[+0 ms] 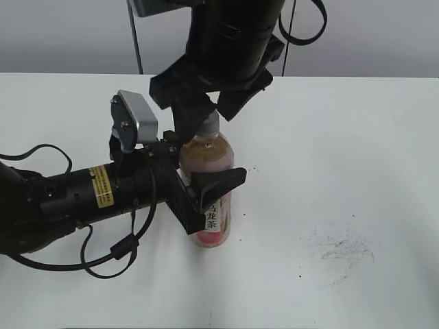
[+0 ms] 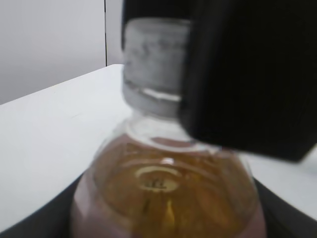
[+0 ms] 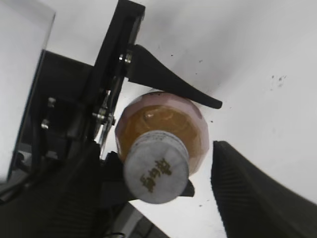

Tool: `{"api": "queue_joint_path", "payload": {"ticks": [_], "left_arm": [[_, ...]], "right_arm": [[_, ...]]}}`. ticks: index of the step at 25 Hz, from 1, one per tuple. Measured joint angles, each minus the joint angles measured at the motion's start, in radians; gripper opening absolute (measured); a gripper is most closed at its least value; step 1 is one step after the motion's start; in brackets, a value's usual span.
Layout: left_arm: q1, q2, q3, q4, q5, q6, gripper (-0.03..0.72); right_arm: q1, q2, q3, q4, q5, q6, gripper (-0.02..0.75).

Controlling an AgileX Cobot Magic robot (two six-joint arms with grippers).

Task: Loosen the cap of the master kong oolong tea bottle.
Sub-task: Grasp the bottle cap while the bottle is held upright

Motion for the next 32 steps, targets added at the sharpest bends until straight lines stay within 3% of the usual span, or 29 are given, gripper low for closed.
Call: {"api": "queue_joint_path", "payload": {"ticks": [4, 8, 12, 15, 19, 32], "left_arm": [[0.000, 0.000, 0.000, 0.000, 0.000, 0.000, 0.445], [0.000, 0.000, 0.000, 0.000, 0.000, 0.000, 0.445], [0.000, 0.000, 0.000, 0.000, 0.000, 0.000, 0.445], [0.000, 0.000, 0.000, 0.000, 0.000, 0.000, 0.445], [0.000, 0.000, 0.000, 0.000, 0.000, 0.000, 0.445], [0.000, 0.000, 0.000, 0.010, -0.001, 0.008, 0.445]], "right_arm": [[0.000, 0.000, 0.000, 0.006, 0.000, 0.143, 0.432], [0.000, 0.000, 0.000, 0.011, 0.000, 0.170, 0.358], [0.000, 0.000, 0.000, 0.007, 0.002, 0.153, 0.280], [0.000, 0.000, 0.000, 0.006, 0.002, 0.046, 0.280], [0.000, 0.000, 0.000, 0.006, 0.002, -0.268, 0.279], [0.000, -0.002, -0.001, 0.010, 0.005, -1.798, 0.279]]}}
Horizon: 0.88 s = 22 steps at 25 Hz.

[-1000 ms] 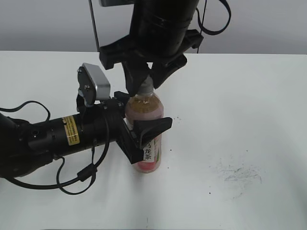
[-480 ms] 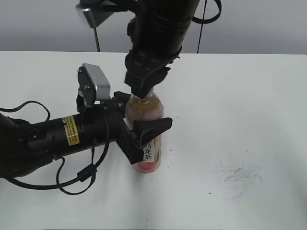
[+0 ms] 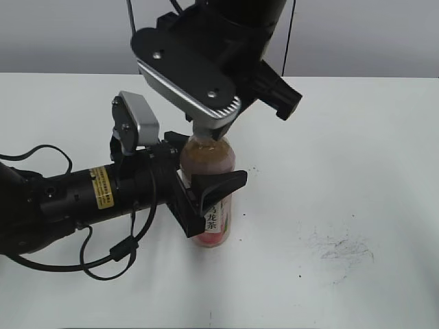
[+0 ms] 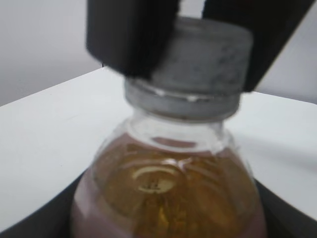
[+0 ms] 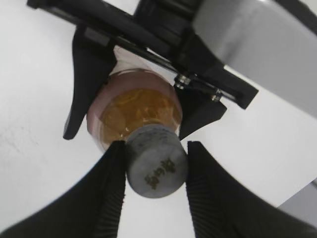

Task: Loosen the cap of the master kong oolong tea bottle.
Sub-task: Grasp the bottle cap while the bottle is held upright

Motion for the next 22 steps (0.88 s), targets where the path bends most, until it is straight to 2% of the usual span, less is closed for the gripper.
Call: {"api": "queue_joint_path", "payload": {"ticks": [5, 8, 10, 12, 16, 17, 22], "left_arm": [[0.000, 0.000, 0.000, 0.002, -0.002, 0.000, 0.445], [0.000, 0.000, 0.000, 0.002, -0.002, 0.000, 0.445], [0.000, 0.000, 0.000, 0.002, -0.002, 0.000, 0.445], [0.000, 0.000, 0.000, 0.000, -0.002, -0.002, 0.445], [0.000, 0.000, 0.000, -0.007, -0.001, -0.005, 0.445], [0.000, 0.000, 0.000, -0.008, -0.001, -0.005, 0.445], [0.000, 0.000, 0.000, -0.008, -0.001, -0.005, 0.445]], "right_arm": [[-0.003, 0.000, 0.000, 0.016, 0.000, -0.250, 0.279], [-0.003, 0.000, 0.000, 0.017, 0.000, -0.269, 0.281], [-0.003, 0.000, 0.000, 0.016, 0.000, -0.215, 0.281], [-0.003, 0.000, 0.000, 0.021, -0.002, -0.088, 0.337], [0.000, 0.001, 0.001, 0.041, -0.002, 0.207, 0.551], [0.000, 0.001, 0.001, 0.042, -0.002, 0.326, 0.577], [0.000, 0.001, 0.001, 0.021, -0.002, 0.896, 0.544]]}}
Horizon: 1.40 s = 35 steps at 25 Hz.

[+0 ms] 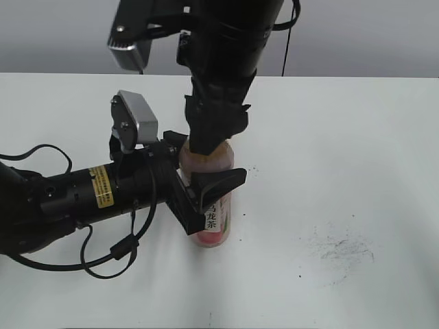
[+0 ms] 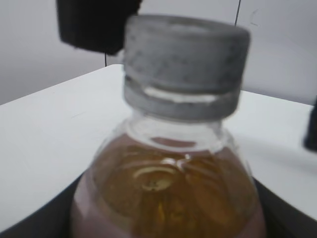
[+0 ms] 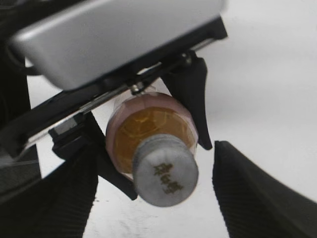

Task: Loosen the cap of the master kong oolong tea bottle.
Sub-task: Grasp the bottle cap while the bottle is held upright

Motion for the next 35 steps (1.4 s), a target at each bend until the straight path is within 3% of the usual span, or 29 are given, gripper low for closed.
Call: {"api": "queue_joint_path", "payload": {"ticks": [6, 9, 13, 20, 26, 35], "left_arm": [[0.000, 0.000, 0.000, -0.003, 0.000, -0.001, 0.445], [0.000, 0.000, 0.000, -0.005, 0.000, -0.002, 0.445], [0.000, 0.000, 0.000, -0.005, 0.000, -0.003, 0.445], [0.000, 0.000, 0.000, -0.007, 0.001, -0.003, 0.445], [0.000, 0.000, 0.000, -0.009, 0.002, -0.003, 0.445], [0.000, 0.000, 0.000, -0.007, 0.002, -0.002, 0.445]], "right_arm": [[0.000, 0.000, 0.000, -0.061, 0.000, 0.649, 0.535], [0.000, 0.000, 0.000, -0.063, 0.000, 0.848, 0.519], [0.000, 0.000, 0.000, -0.062, 0.000, 0.985, 0.459], [0.000, 0.000, 0.000, -0.049, 0.000, 1.041, 0.298], [0.000, 0.000, 0.000, -0.048, 0.000, 0.867, 0.277], [0.000, 0.000, -0.001, -0.045, 0.000, 0.006, 0.276]]}}
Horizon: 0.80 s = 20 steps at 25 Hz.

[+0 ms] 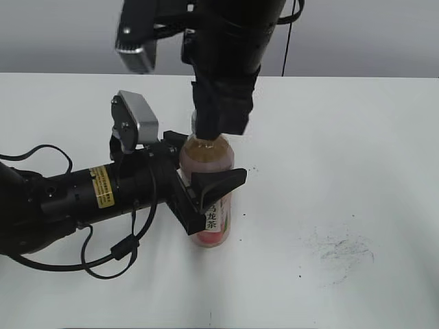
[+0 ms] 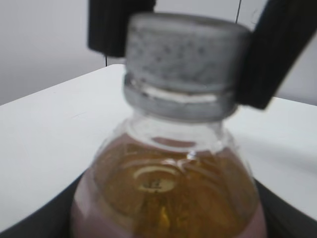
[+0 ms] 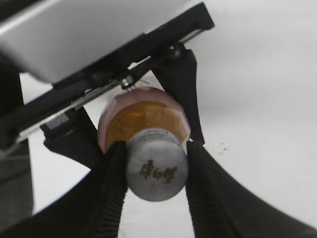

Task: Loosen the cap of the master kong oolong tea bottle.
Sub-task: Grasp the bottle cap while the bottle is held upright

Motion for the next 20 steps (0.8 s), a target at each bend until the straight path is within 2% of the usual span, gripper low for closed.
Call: {"api": "queue_joint_path", "payload": {"ticks": [5, 13, 17, 20], "left_arm": [[0.000, 0.000, 0.000, 0.003, 0.000, 0.003, 0.445], [0.000, 0.000, 0.000, 0.005, 0.000, 0.006, 0.445], [0.000, 0.000, 0.000, 0.005, 0.000, 0.006, 0.445], [0.000, 0.000, 0.000, 0.005, 0.000, 0.004, 0.445]], "right_arm": [[0.000, -0.001, -0.002, 0.000, 0.000, -0.545, 0.276], [0.000, -0.001, -0.004, 0.019, -0.002, -1.304, 0.278], [0.000, -0.001, -0.004, 0.019, -0.003, -1.385, 0.278], [0.000, -0.001, -0.004, 0.017, -0.003, -1.272, 0.279]]}}
